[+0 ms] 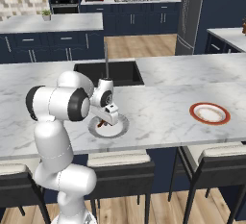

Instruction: Take the chicken drumsticks from the pan and place one on each plate on the dining counter.

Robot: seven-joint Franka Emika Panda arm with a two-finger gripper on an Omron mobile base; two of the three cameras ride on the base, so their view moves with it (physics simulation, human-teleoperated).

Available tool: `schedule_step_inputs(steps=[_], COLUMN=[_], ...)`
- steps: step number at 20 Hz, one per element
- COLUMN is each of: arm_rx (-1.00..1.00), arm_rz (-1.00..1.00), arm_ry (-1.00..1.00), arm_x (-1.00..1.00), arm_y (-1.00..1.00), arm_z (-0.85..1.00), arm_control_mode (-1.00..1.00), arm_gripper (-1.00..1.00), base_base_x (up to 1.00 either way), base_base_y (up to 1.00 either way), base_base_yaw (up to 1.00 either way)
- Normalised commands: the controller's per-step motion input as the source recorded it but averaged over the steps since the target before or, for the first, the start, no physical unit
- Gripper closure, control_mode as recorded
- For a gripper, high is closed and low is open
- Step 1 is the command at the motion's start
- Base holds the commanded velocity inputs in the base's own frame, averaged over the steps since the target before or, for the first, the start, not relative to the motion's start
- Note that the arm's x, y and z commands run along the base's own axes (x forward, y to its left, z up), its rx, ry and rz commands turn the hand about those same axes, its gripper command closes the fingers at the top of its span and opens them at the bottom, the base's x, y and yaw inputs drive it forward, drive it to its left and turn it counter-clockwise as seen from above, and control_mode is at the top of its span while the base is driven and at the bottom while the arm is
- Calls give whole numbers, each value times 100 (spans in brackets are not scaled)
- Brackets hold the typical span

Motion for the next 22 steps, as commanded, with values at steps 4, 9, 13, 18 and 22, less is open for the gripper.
schedule_step_inputs(steps=[4, 9, 13, 18, 22], arm_rx=[0, 0, -2, -3, -2], arm_rz=[0, 0, 0, 0, 8], arm_ry=[-8, -6, -2, 0, 0], arm_x=[0, -2, -2, 0, -3], arm_y=[-11, -4, -3, -1, 0], arm_z=[0, 0, -6, 2, 27], arm_control_mode=[-100, -100, -100, -100, -100], arm_gripper=[100, 100, -100, -100, -100], base_base_x=[0, 0, 0, 0, 0], base_base_y=[0, 0, 0, 0, 0], base_base_yaw=[0, 0, 0, 0, 0])
